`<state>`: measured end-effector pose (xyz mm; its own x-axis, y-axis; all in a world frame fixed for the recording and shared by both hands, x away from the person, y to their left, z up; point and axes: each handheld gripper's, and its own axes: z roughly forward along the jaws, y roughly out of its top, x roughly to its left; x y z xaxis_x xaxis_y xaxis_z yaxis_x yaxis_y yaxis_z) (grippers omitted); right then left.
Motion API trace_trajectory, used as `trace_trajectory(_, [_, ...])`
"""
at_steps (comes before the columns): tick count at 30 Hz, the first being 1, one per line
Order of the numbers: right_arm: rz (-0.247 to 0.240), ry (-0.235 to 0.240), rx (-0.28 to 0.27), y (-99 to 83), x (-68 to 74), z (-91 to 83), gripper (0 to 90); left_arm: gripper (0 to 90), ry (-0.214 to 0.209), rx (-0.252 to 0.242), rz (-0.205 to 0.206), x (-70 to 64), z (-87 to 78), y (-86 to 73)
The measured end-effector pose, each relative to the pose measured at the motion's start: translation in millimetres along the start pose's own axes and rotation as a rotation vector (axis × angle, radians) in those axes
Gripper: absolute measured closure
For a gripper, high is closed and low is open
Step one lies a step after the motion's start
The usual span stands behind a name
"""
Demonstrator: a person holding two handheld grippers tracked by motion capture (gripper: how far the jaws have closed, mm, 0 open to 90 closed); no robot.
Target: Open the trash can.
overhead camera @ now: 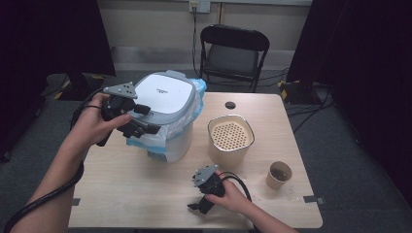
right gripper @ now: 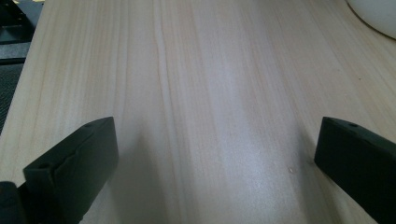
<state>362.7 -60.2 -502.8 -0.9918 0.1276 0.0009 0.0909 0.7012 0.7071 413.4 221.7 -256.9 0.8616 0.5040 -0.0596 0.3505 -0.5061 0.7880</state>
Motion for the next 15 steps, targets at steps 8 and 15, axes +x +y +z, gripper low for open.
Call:
trace_trajectory(8, [-0.001, 0.001, -0.001, 0.0, 0.0, 0.0, 0.0, 19.3, -0.025, -0.007, 0.023, -2.5, -0.7, -1.3])
trace_trajectory(15, [-0.004, -0.003, 0.0, 0.0, -0.3, 0.1, 0.0, 19.9, -0.066, -0.008, 0.048, -13.1, 1.2, -0.2])
